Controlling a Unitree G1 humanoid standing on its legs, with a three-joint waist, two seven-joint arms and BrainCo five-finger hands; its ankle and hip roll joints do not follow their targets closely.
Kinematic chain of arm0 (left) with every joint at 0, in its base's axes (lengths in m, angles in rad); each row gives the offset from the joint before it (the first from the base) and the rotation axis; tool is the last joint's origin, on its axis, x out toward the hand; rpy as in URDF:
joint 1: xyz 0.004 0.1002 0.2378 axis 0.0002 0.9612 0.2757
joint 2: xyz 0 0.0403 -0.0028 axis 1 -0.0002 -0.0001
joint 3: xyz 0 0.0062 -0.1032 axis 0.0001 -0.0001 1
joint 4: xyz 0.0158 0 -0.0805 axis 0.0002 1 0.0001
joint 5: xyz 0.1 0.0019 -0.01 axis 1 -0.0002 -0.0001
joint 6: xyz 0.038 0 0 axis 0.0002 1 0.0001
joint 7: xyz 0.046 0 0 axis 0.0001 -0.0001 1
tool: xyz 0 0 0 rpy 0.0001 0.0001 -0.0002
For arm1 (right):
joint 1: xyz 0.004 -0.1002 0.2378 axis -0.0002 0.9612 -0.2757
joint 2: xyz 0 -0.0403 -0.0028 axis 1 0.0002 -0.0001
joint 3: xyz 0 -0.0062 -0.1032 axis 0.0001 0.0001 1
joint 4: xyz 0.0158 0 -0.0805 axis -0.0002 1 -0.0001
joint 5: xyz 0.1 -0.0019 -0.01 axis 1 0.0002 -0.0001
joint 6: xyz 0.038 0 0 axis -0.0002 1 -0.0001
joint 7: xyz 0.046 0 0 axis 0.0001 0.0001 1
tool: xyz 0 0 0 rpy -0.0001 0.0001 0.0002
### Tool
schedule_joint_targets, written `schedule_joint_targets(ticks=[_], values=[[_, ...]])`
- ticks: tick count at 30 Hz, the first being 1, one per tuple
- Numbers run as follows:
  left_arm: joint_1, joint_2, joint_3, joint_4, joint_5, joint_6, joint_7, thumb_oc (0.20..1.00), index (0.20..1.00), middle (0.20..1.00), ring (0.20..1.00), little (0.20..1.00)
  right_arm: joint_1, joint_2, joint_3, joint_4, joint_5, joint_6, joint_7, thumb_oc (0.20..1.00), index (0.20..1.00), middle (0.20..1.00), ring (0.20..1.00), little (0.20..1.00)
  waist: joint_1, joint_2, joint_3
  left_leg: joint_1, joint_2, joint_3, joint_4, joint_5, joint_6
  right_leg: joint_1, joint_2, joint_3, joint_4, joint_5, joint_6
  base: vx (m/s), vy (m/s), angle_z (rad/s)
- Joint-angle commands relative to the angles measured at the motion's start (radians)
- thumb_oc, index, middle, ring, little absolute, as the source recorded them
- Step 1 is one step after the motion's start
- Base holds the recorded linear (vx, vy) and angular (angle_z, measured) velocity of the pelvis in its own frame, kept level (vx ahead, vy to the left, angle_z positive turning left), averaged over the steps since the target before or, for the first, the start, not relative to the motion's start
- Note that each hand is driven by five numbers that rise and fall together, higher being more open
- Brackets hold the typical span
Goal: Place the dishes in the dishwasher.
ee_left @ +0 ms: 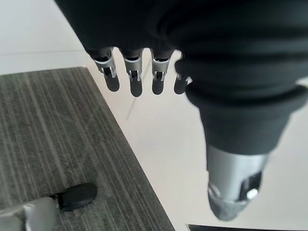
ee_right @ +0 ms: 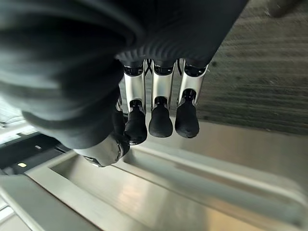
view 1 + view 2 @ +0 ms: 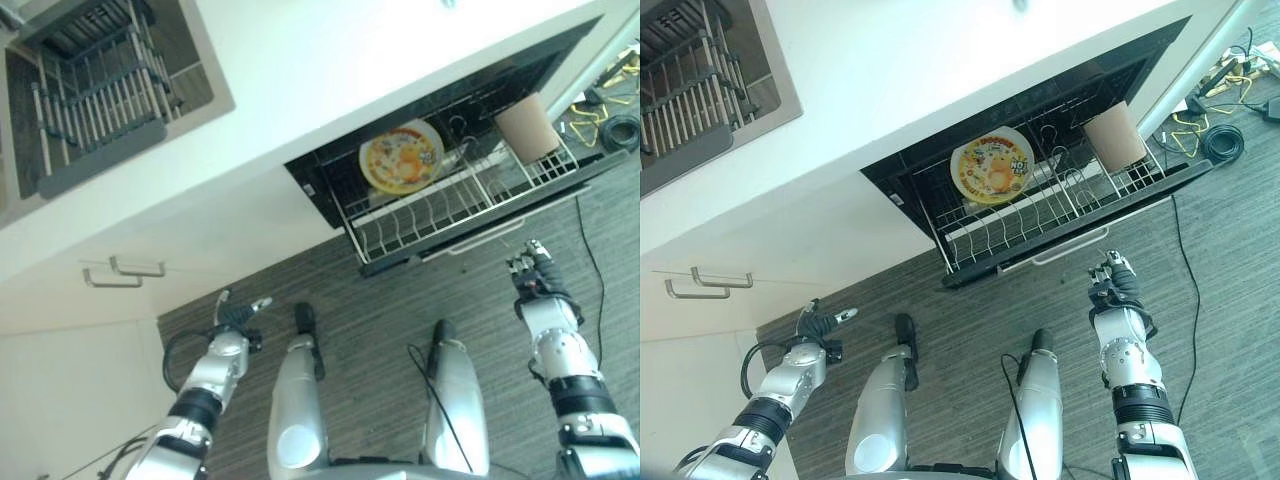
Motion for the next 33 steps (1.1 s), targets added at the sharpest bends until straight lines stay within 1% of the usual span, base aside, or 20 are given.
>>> schedule_joint_targets(ticks=[1, 5, 11, 14, 15, 19, 23, 26, 29, 31, 32, 33], values=[[-0.007, 0.081, -0.018, -0.032, -0.006, 0.007, 0.026, 1.000, 1.000, 1.000, 1.000, 1.000, 0.006, 0.021, -0.015, -0.058, 0.043, 0.046, 0.057, 0.200, 0.200, 0.200, 0.200, 0.200, 0.009, -0.059, -0.046, -0.013, -0.016, -0.045, 0.106, -0.144, 0.038, 0.006, -0.011, -0.031, -0.105, 0.088, 0.000, 0.00, 0.000, 0.00], [-0.015, 0.081, -0.031, -0.034, -0.004, 0.014, 0.031, 1.000, 1.000, 1.000, 1.000, 1.000, -0.031, 0.012, 0.011, -0.071, 0.014, 0.078, 0.092, 0.200, 0.200, 0.200, 0.200, 0.200, 0.022, -0.063, -0.052, -0.018, -0.017, -0.055, 0.118, -0.148, 0.037, 0.003, -0.015, -0.037, -0.095, 0.085, 0.000, 0.00, -0.037, 0.02], [-0.017, 0.081, -0.041, -0.024, -0.001, 0.028, 0.028, 1.000, 1.000, 1.000, 1.000, 1.000, -0.099, -0.014, 0.024, -0.093, -0.029, 0.137, 0.100, 0.200, 0.200, 0.200, 0.200, 0.200, 0.037, -0.064, -0.059, -0.013, -0.019, -0.067, 0.135, -0.157, 0.036, 0.011, -0.024, -0.047, -0.076, 0.076, -0.002, 0.01, -0.012, 0.07], [-0.018, 0.082, -0.045, -0.015, 0.005, 0.029, 0.021, 1.000, 1.000, 1.000, 1.000, 1.000, -0.135, -0.032, 0.027, -0.090, -0.037, 0.156, 0.092, 0.200, 0.200, 0.200, 0.200, 0.200, 0.045, -0.064, -0.062, -0.014, -0.021, -0.075, 0.146, -0.162, 0.035, 0.014, -0.028, -0.049, -0.061, 0.067, -0.005, 0.02, -0.017, 0.01], [-0.018, 0.082, -0.047, -0.008, 0.010, 0.028, 0.019, 1.000, 1.000, 1.000, 1.000, 1.000, -0.157, -0.044, 0.027, -0.085, -0.044, 0.174, 0.096, 0.200, 0.200, 0.200, 0.200, 0.200, 0.051, -0.064, -0.065, -0.015, -0.022, -0.081, 0.153, -0.165, 0.035, 0.015, -0.031, -0.050, -0.047, 0.060, -0.006, 0.03, -0.030, 0.04], [-0.025, 0.082, -0.054, 0.014, 0.017, 0.028, 0.009, 1.000, 1.000, 1.000, 1.000, 1.000, -0.216, -0.069, 0.031, -0.053, -0.056, 0.203, 0.110, 0.200, 0.200, 0.200, 0.200, 0.200, 0.068, -0.064, -0.069, -0.016, -0.022, -0.098, 0.175, -0.173, 0.033, 0.017, -0.042, -0.057, -0.010, 0.043, -0.010, 0.03, -0.036, 0.12], [-0.028, 0.076, -0.064, 0.052, 0.023, 0.028, -0.004, 1.000, 1.000, 1.000, 1.000, 1.000, -0.290, -0.100, 0.044, 0.010, -0.065, 0.247, 0.125, 0.200, 0.200, 0.200, 0.200, 0.200, 0.086, -0.058, -0.079, -0.006, -0.017, -0.114, 0.186, -0.175, 0.029, 0.025, -0.051, -0.066, 0.029, 0.022, -0.017, 0.08, -0.020, 0.11], [-0.035, 0.068, -0.075, 0.102, 0.023, 0.026, -0.017, 1.000, 1.000, 1.000, 1.000, 1.000, -0.371, -0.128, 0.062, 0.092, -0.087, 0.275, 0.138, 0.200, 0.200, 0.200, 0.200, 0.200, 0.101, -0.049, -0.083, -0.001, -0.016, -0.125, 0.184, -0.167, 0.024, 0.024, -0.059, -0.076, 0.056, 0.009, -0.020, 0.11, -0.015, 0.11], [-0.044, 0.061, -0.089, 0.151, 0.013, 0.021, -0.027, 1.000, 1.000, 1.000, 1.000, 1.000, -0.454, -0.156, 0.093, 0.178, -0.116, 0.289, 0.143, 0.200, 0.200, 0.200, 0.200, 0.200, 0.118, -0.035, -0.085, 0.001, -0.022, -0.133, 0.159, -0.148, 0.025, 0.013, -0.066, -0.085, 0.077, 0.001, -0.024, 0.09, 0.015, 0.10], [-0.048, 0.052, -0.095, 0.195, 0.008, 0.009, -0.035, 1.000, 1.000, 1.000, 1.000, 1.000, -0.520, -0.169, 0.123, 0.240, -0.136, 0.305, 0.130, 0.200, 0.200, 0.200, 0.200, 0.200, 0.133, -0.021, -0.082, -0.005, -0.032, -0.141, 0.134, -0.124, 0.025, -0.005, -0.073, -0.086, 0.097, -0.005, -0.025, 0.08, 0.031, 0.10], [-0.057, 0.045, -0.102, 0.227, 0.004, -0.005, -0.046, 1.000, 1.000, 1.000, 1.000, 1.000, -0.580, -0.177, 0.153, 0.297, -0.143, 0.312, 0.117, 0.200, 0.200, 0.200, 0.200, 0.200, 0.146, -0.006, -0.077, -0.016, -0.043, -0.146, 0.109, -0.103, 0.027, -0.025, -0.080, -0.083, 0.113, -0.010, -0.024, 0.04, 0.054, 0.13], [-0.062, 0.041, -0.106, 0.242, -0.001, -0.013, -0.052, 1.000, 1.000, 1.000, 1.000, 1.000, -0.604, -0.182, 0.166, 0.319, -0.152, 0.314, 0.111, 0.200, 0.200, 0.200, 0.200, 0.200, 0.150, 0.002, -0.074, -0.021, -0.048, -0.148, 0.097, -0.093, 0.028, -0.034, -0.083, -0.080, 0.121, -0.013, -0.024, 0.03, 0.078, 0.07]])
